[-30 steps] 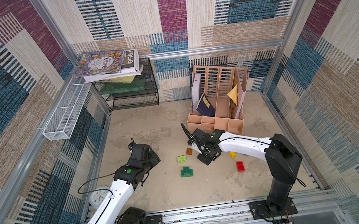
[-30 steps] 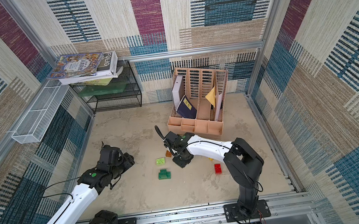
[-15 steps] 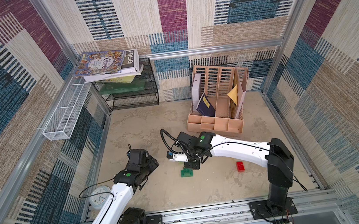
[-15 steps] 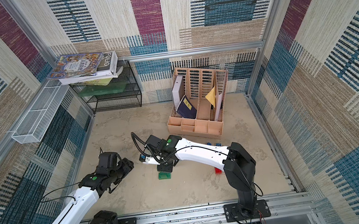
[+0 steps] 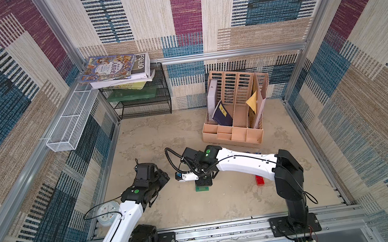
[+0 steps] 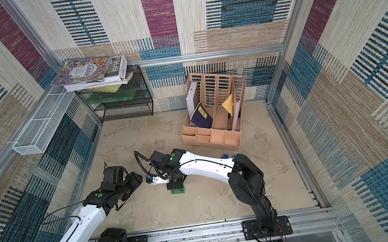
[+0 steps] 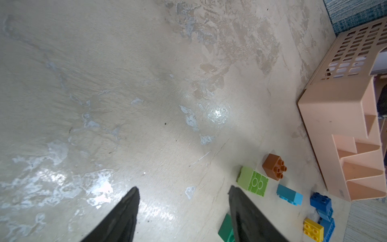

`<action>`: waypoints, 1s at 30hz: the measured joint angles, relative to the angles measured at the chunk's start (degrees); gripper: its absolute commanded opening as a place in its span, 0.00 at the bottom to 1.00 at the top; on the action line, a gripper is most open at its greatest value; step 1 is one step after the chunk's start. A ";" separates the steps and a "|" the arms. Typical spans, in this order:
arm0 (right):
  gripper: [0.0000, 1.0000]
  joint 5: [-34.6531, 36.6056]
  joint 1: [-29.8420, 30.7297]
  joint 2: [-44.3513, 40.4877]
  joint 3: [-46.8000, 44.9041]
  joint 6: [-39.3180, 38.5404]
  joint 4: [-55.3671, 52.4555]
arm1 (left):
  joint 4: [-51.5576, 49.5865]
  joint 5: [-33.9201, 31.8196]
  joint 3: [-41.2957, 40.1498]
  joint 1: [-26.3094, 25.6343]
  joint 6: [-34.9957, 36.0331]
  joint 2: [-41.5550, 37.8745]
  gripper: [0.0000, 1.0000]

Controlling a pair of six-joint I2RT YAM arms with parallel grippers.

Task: Assemble the number 1 with lego
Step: Assemble the lego brick with the lego brick.

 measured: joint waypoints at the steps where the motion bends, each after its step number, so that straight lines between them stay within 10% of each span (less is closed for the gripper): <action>1: 0.19 -0.15 -0.09 0.26 0.13 -0.17 -0.15 | -0.02 0.31 -0.04 0.13 0.02 -0.13 0.71; 30: 0.17 -1.70 -0.59 3.98 0.33 -1.62 0.85 | -0.46 2.19 -0.24 2.82 1.70 -0.63 0.71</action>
